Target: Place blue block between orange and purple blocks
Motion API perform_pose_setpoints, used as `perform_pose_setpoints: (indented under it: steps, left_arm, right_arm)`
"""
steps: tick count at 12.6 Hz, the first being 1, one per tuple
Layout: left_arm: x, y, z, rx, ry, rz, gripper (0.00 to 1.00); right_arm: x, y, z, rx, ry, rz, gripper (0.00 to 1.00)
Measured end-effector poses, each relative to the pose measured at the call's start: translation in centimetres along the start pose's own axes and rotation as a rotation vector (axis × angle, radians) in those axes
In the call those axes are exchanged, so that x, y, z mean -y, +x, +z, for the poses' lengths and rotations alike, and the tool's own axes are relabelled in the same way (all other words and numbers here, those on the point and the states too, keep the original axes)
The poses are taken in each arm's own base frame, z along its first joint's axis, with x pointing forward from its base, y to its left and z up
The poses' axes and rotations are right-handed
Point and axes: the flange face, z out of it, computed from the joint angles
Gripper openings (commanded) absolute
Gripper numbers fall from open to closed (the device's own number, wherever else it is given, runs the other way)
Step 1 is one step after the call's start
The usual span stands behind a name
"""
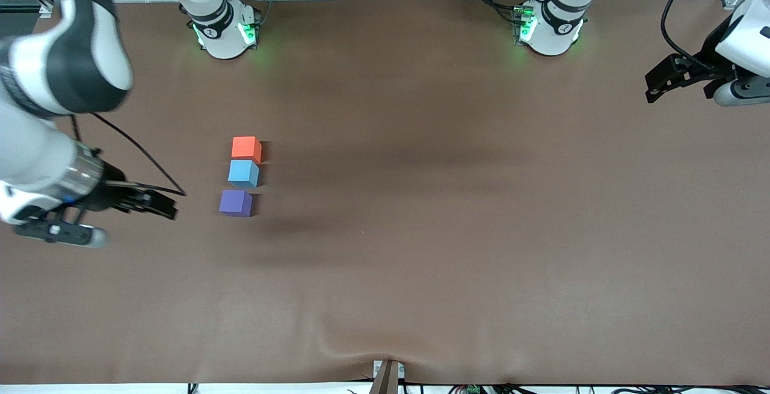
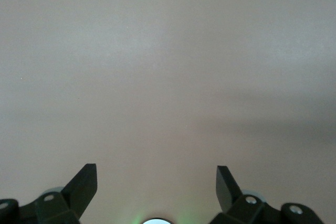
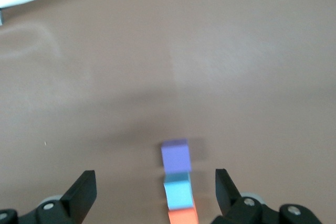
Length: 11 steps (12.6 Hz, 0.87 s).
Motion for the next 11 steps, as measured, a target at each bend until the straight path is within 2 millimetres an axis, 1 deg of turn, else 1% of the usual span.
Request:
perform_pose_setpoints:
  steps: [2, 3, 4, 6, 7, 8, 9, 11]
  left_arm:
    - [-0.1, -0.1, 0.0, 0.000, 0.000, 0.001, 1.00]
    - [-0.1, -0.1, 0.0, 0.000, 0.000, 0.001, 1.00]
    - [-0.1, -0.1, 0.0, 0.001, 0.001, 0.002, 1.00]
    - [-0.1, -0.1, 0.0, 0.002, 0.001, 0.002, 1.00]
    - [-0.1, -0.1, 0.0, 0.002, 0.001, 0.002, 1.00]
    - [-0.1, -0.1, 0.0, 0.003, 0.001, 0.002, 1.00]
    - [-0.1, -0.1, 0.1, 0.003, 0.001, 0.002, 1.00]
    - [-0.1, -0.1, 0.2, 0.006, 0.002, 0.003, 1.00]
  right_arm:
    - [-1.2, -1.4, -3.4, 0.048, -0.054, -0.020, 1.00]
    - [-1.9, -2.3, -5.3, 0.057, -0.067, -0.060, 1.00]
    - [-3.1, -3.4, -7.6, 0.059, -0.071, -0.105, 1.00]
    - [-6.3, -5.9, -12.4, 0.029, -0.063, -0.135, 1.00]
    - [-7.3, -7.2, -14.1, 0.013, -0.060, -0.127, 1.00]
    - [-8.1, -8.5, -15.2, 0.001, -0.057, -0.113, 1.00]
    - [-8.9, -9.6, -15.6, -0.006, -0.055, -0.098, 1.00]
    - [-10.4, -11.6, -15.1, -0.016, -0.049, -0.079, 1.00]
